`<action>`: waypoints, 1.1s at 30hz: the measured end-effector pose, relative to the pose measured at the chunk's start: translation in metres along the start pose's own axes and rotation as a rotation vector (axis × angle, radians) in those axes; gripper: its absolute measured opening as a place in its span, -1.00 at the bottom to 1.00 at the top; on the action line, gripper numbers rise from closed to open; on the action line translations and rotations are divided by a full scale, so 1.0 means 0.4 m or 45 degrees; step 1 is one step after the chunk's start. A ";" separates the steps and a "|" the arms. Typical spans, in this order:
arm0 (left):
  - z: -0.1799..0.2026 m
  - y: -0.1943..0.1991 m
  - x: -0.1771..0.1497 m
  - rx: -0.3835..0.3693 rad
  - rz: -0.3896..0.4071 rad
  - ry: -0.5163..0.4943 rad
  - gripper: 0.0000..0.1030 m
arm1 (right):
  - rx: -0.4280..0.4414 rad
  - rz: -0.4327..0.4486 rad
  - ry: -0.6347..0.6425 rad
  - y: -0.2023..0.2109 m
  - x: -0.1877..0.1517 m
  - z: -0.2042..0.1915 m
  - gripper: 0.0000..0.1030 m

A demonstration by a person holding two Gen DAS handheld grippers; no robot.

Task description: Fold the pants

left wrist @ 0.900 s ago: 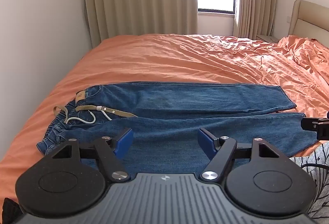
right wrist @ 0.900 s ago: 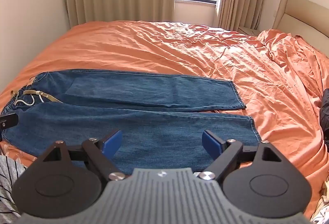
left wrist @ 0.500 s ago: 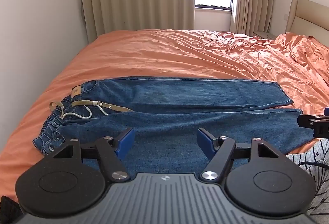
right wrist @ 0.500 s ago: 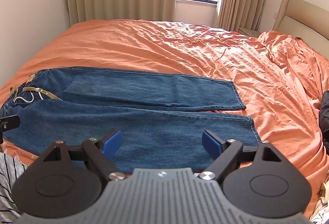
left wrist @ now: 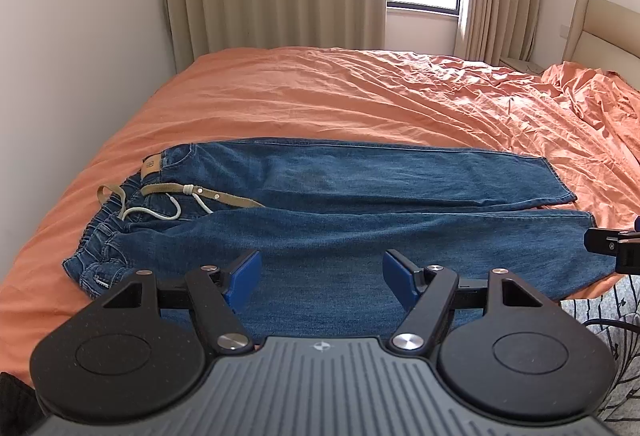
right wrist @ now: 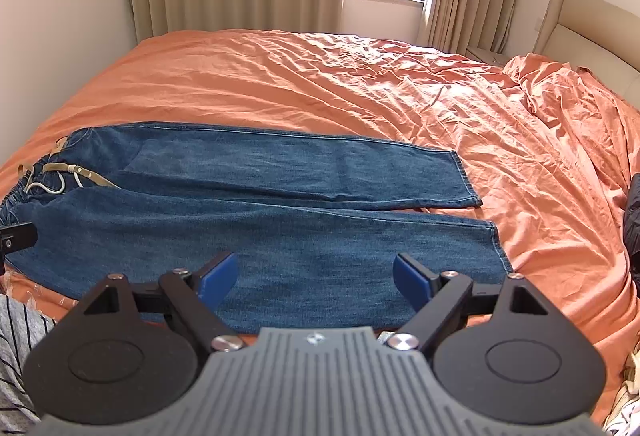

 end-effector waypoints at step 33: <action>0.014 -0.001 0.004 -0.013 -0.004 -0.015 0.59 | 0.006 -0.031 -0.020 -0.020 -0.023 0.009 0.58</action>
Point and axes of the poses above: each gripper's, at about its wrist camera, not at the fingertips, and y roughly against the way its jaws point, z to its right, x to its top, the point moved 10 cm from there along -y, roughly the way its jaws point, and after that the axes turned 12 degrees about z, right-handed, at the moved point
